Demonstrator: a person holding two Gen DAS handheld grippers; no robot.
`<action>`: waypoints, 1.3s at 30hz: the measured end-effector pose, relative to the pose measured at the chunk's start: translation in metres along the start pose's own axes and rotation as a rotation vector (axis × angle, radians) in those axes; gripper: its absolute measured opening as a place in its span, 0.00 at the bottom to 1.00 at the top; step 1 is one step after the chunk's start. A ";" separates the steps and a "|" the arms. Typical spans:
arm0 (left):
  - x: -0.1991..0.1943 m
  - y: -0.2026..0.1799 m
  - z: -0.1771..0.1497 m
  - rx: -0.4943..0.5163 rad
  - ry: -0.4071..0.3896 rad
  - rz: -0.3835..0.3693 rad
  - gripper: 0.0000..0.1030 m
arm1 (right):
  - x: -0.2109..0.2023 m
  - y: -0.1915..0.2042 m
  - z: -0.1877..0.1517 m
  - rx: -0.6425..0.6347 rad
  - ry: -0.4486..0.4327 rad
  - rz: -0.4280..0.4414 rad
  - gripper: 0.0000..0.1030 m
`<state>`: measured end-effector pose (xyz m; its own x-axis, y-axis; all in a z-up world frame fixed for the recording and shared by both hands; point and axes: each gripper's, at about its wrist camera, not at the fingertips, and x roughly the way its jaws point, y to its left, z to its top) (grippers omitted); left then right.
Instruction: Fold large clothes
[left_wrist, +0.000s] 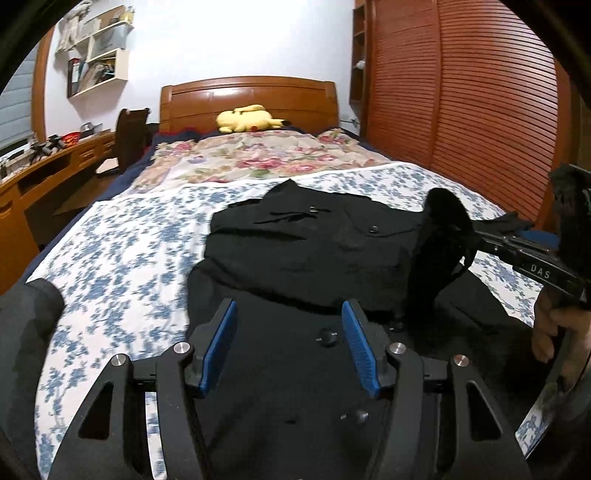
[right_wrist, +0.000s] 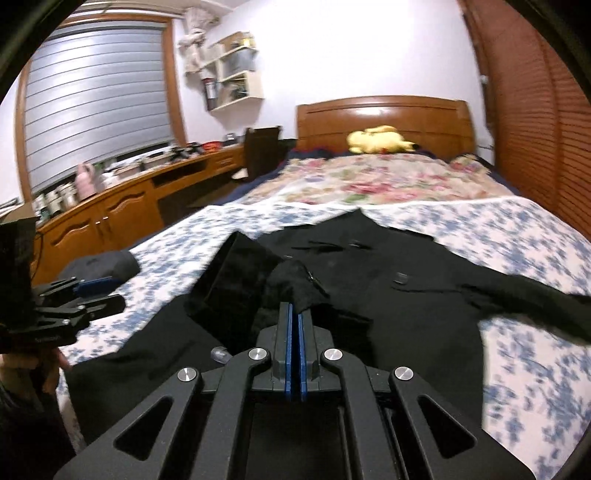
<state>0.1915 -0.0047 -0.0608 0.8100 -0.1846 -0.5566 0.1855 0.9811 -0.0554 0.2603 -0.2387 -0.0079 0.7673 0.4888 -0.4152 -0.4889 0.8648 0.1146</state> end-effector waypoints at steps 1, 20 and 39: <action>0.001 -0.004 0.001 0.003 0.000 -0.005 0.58 | 0.001 -0.003 -0.002 0.010 0.017 0.000 0.02; 0.024 -0.059 0.008 0.043 0.006 -0.062 0.58 | -0.086 -0.021 0.004 0.067 -0.021 -0.165 0.53; 0.017 -0.059 0.011 0.043 -0.033 -0.062 0.63 | -0.029 -0.006 -0.042 -0.055 0.310 -0.126 0.53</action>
<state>0.2000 -0.0659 -0.0580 0.8141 -0.2476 -0.5253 0.2589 0.9644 -0.0533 0.2238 -0.2627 -0.0342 0.6644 0.3133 -0.6785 -0.4269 0.9043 -0.0005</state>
